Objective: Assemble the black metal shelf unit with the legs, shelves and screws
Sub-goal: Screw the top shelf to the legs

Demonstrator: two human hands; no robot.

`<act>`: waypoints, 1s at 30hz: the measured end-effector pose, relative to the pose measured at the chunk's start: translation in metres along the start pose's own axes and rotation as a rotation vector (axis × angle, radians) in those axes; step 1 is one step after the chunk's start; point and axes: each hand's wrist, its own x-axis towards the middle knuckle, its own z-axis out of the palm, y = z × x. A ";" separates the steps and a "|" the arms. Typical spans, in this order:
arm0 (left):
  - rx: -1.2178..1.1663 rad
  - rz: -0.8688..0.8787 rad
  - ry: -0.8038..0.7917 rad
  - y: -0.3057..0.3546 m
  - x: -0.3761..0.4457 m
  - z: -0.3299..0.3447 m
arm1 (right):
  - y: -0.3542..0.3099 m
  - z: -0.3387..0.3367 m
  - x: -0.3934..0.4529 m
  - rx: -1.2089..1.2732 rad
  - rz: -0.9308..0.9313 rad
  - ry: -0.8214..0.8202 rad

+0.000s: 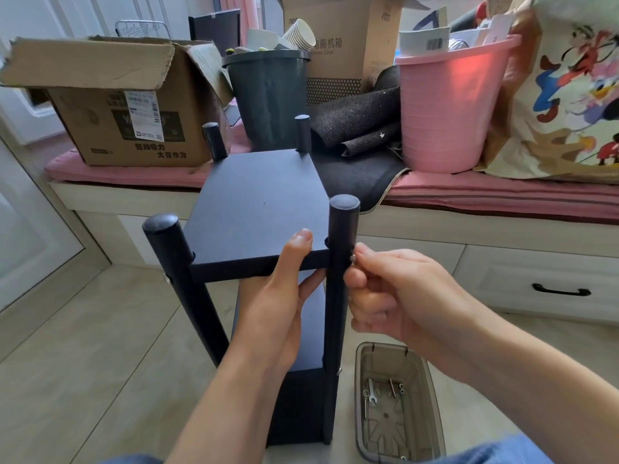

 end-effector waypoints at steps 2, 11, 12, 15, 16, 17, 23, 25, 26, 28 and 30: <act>-0.004 0.003 0.001 0.000 0.000 0.000 | 0.001 -0.001 0.001 -0.106 -0.038 0.040; -0.021 0.008 0.055 -0.001 0.000 0.003 | 0.008 -0.008 -0.002 -0.826 -0.485 0.255; -0.024 0.010 0.060 -0.001 0.000 0.005 | 0.009 -0.007 -0.002 -0.840 -0.497 0.252; -0.037 0.018 0.090 -0.001 0.000 0.008 | 0.010 -0.008 0.001 -0.834 -0.501 0.238; -0.045 0.022 0.100 -0.001 0.000 0.009 | 0.010 -0.009 0.003 -0.829 -0.498 0.228; -0.054 0.026 0.110 -0.002 0.000 0.010 | 0.010 -0.009 0.003 -0.825 -0.500 0.216; -0.078 0.051 0.150 -0.004 0.000 0.016 | 0.011 -0.010 0.005 -0.816 -0.514 0.173; -0.058 0.057 0.145 -0.004 -0.002 0.016 | 0.012 -0.009 0.005 -0.820 -0.516 0.171; -0.046 0.063 0.139 -0.004 -0.002 0.015 | 0.012 -0.009 0.005 -0.823 -0.517 0.172; -0.025 0.063 0.106 -0.004 -0.004 0.012 | 0.013 -0.009 0.004 -0.821 -0.511 0.183; 0.029 0.053 0.055 -0.004 -0.008 0.009 | 0.013 -0.008 0.004 -0.799 -0.506 0.198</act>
